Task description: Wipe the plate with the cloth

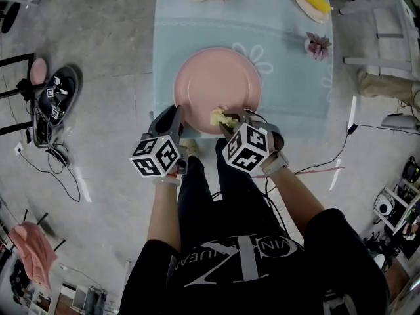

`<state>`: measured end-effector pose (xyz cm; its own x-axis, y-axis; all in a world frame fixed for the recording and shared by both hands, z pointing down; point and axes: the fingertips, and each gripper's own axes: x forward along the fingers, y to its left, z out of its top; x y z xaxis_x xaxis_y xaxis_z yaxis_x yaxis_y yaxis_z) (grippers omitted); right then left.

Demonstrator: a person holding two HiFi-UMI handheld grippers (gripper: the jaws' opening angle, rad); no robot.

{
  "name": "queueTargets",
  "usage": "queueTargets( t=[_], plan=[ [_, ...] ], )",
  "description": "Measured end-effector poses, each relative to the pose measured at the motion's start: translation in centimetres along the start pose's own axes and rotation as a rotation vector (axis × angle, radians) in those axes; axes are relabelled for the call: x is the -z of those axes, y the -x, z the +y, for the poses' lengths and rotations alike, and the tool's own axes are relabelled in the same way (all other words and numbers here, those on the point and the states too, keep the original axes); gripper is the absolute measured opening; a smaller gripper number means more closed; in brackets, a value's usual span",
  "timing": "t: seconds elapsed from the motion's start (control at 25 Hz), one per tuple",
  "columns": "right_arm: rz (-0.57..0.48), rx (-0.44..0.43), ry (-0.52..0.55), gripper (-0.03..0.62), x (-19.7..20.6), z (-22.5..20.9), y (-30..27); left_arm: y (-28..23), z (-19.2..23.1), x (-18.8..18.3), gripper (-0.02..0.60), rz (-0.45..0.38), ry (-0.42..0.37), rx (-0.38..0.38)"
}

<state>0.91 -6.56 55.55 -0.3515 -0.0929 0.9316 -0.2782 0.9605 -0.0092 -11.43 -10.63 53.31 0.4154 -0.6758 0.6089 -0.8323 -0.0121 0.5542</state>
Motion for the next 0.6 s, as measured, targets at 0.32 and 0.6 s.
queueTargets(
  t=[0.32,0.6],
  plan=[
    [-0.046,-0.008,0.074,0.080,-3.1,1.0,-1.3,0.0,0.0,0.0,0.000,0.005,0.009,-0.003],
    [-0.117,0.040,0.084,0.081,-6.3,-0.6,-2.6,-0.1,0.2,-0.1,0.000,-0.001,0.014,0.007]
  ],
)
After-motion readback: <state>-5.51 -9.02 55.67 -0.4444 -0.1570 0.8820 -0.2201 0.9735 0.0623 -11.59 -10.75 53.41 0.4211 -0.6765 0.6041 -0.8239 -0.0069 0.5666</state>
